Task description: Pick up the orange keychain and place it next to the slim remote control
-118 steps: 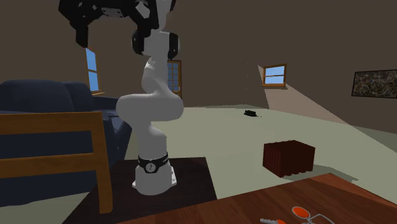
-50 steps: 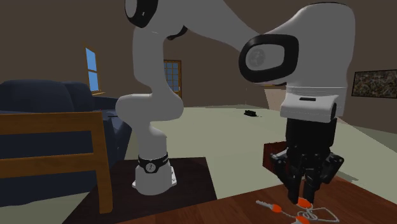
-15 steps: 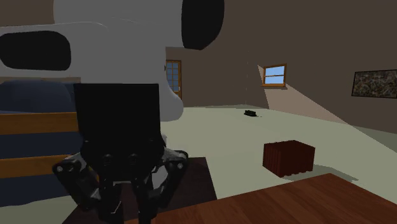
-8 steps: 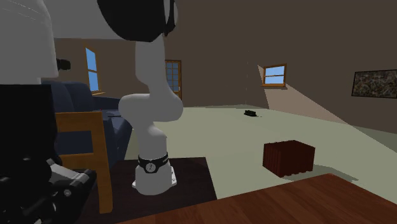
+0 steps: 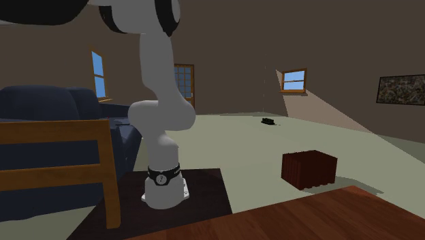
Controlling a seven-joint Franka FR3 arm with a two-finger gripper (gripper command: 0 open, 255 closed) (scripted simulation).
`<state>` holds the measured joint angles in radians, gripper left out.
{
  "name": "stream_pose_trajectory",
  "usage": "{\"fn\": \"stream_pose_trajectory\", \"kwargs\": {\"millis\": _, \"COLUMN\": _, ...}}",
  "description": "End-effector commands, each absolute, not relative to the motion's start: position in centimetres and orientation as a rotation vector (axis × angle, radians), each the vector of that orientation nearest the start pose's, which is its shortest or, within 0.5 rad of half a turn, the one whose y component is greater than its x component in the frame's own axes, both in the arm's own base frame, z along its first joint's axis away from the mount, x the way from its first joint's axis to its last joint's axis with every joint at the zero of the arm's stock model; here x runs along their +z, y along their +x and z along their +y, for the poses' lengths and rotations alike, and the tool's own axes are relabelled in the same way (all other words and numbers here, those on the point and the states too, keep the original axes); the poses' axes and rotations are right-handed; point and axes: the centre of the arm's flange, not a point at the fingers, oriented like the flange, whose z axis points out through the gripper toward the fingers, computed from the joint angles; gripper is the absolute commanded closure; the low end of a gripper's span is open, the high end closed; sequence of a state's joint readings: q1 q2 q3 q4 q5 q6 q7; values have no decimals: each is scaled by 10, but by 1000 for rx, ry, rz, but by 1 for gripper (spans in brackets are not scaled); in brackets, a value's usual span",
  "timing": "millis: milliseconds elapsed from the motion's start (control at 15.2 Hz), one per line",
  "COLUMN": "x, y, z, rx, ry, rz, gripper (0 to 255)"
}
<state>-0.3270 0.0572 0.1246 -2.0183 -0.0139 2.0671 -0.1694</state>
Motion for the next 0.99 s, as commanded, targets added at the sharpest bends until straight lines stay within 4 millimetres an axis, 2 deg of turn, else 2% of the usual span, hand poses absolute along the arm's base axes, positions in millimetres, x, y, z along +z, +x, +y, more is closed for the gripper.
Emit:
{"fn": "stream_pose_trajectory", "kwargs": {"millis": 0, "x": 420, "y": 559, "z": -135, "rx": 14, "ry": -3145, "rz": 40, "gripper": 255}}
{"fn": "stream_pose_trajectory", "kwargs": {"millis": 792, "x": 357, "y": 559, "z": -135, "rx": 14, "ry": -3145, "rz": 40, "gripper": 255}}
{"fn": "stream_pose_trajectory", "kwargs": {"millis": 858, "x": 346, "y": 559, "z": -135, "rx": 14, "ry": -3145, "rz": 40, "gripper": 255}}
{"fn": "stream_pose_trajectory", "kwargs": {"millis": 924, "x": 346, "y": 559, "z": -135, "rx": 14, "ry": -3145, "rz": 40, "gripper": 255}}
